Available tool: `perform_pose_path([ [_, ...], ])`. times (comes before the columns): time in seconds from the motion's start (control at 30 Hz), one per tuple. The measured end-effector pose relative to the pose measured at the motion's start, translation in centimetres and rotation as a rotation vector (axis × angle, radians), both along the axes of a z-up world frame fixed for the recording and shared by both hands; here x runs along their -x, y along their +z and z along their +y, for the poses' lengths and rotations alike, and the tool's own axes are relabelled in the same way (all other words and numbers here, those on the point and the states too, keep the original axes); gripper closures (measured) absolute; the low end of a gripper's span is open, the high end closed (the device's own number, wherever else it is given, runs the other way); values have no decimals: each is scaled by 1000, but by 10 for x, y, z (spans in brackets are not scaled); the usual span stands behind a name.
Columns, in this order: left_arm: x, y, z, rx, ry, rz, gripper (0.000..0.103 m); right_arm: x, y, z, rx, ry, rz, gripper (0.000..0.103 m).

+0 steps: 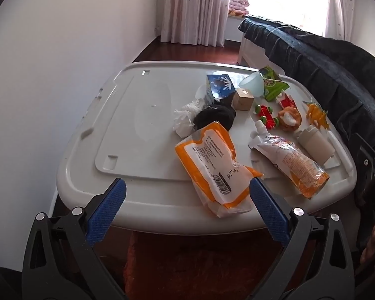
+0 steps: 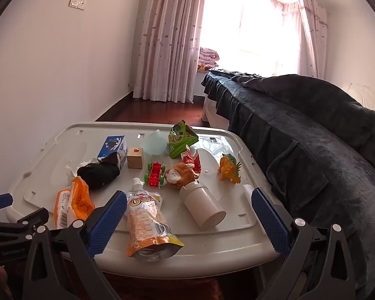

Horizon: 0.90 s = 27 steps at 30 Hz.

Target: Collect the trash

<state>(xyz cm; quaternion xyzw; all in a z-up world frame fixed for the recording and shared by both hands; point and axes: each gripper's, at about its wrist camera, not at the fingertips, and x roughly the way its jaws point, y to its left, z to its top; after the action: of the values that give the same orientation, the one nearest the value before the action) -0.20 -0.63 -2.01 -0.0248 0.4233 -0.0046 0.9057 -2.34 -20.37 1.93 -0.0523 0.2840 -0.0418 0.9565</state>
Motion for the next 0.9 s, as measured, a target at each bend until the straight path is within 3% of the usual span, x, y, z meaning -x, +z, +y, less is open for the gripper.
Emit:
perform_pose_path([
  [0.33, 1, -1, -1, -34, 12, -10, 7, 1, -2, 1, 1, 2, 2, 4],
  [0.9, 2, 1, 3, -24, 40, -17, 7, 1, -4, 2, 1, 3, 3, 4],
])
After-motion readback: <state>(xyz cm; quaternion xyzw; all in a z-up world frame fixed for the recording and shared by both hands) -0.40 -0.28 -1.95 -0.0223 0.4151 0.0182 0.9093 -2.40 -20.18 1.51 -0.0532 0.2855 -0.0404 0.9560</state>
